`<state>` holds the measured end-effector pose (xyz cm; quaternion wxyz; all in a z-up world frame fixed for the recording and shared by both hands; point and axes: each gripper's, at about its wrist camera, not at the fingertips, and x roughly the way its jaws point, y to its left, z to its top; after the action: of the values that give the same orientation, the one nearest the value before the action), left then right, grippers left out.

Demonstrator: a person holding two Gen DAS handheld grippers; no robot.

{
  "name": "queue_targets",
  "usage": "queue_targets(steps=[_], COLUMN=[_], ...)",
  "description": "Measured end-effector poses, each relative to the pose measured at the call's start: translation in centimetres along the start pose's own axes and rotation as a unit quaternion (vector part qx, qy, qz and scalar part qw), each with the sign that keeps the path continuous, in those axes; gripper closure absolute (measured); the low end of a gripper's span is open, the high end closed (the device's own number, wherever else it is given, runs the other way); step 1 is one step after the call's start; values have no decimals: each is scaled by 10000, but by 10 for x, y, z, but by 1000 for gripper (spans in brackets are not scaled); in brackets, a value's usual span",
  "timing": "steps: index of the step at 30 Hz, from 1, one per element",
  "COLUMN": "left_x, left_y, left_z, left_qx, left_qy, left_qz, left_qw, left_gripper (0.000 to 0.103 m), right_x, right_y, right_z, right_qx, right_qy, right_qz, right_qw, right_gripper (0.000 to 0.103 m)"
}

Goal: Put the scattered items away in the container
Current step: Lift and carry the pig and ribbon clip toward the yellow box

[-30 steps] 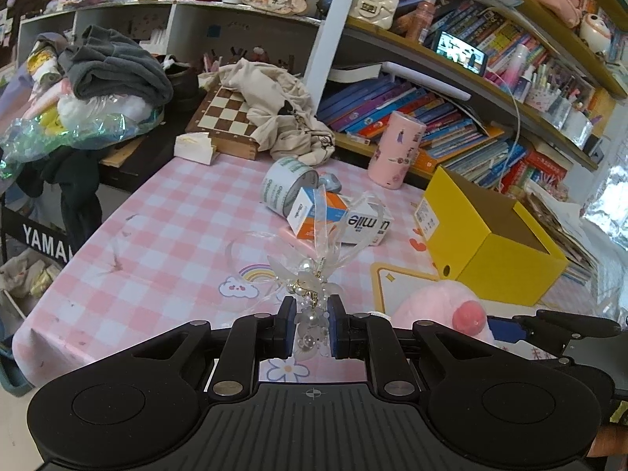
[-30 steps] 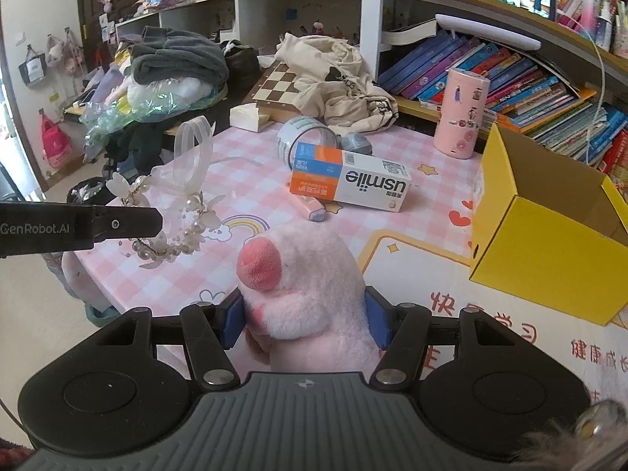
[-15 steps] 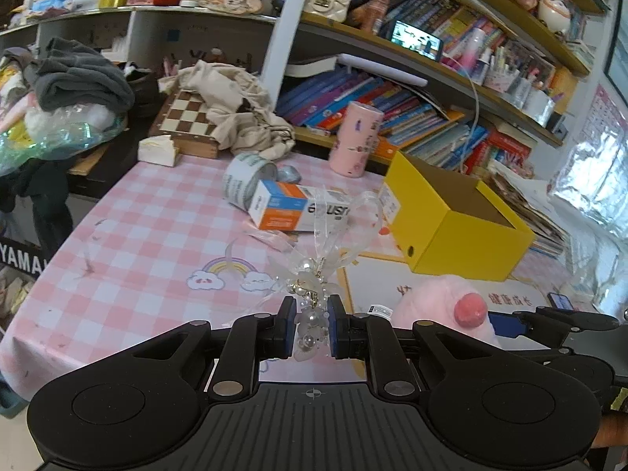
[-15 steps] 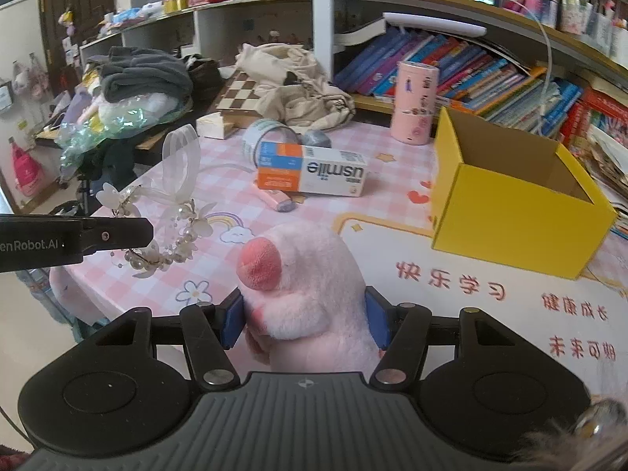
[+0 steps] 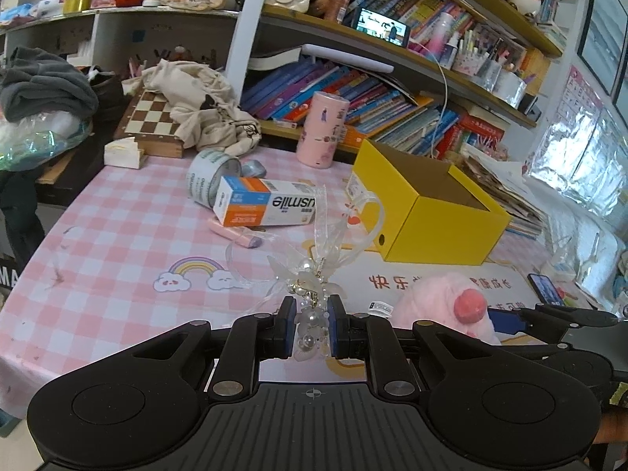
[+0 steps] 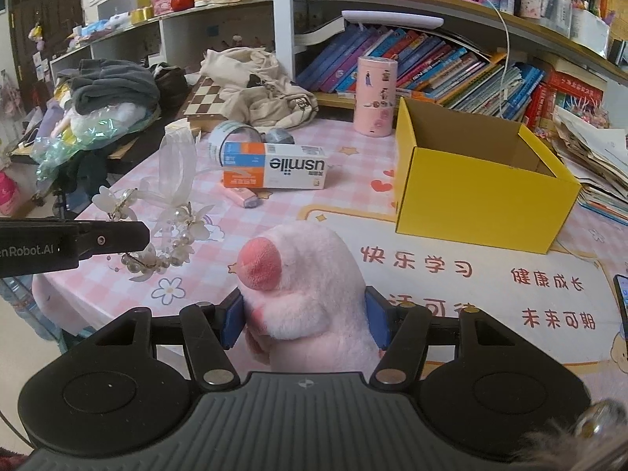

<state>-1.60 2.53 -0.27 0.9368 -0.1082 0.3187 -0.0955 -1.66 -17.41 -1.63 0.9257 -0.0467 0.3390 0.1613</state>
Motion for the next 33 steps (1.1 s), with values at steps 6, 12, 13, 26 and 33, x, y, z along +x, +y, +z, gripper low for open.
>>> queue_targets(steps=[6, 12, 13, 26, 33], left_x=[4, 8, 8, 20, 29], left_y=[-3, -6, -7, -20, -33], left_z=[0, 2, 2, 6, 6], left_qx=[36, 74, 75, 186, 280], left_qy=[28, 34, 33, 108, 193], left_qz=[-68, -105, -107, -252, -365], left_qw=[10000, 9999, 9999, 9995, 9988], left_gripper=[88, 88, 88, 88, 88], right_x=[-1, -2, -2, -6, -7], right_y=[-4, -11, -12, -32, -45], right_z=[-1, 0, 1, -1, -5], right_qx=[41, 94, 108, 272, 367], right_qy=[17, 15, 15, 35, 71], right_qz=[-63, -117, -128, -337, -437], right_qw=[10000, 9999, 9999, 9991, 9983], right_gripper=[44, 44, 44, 44, 44])
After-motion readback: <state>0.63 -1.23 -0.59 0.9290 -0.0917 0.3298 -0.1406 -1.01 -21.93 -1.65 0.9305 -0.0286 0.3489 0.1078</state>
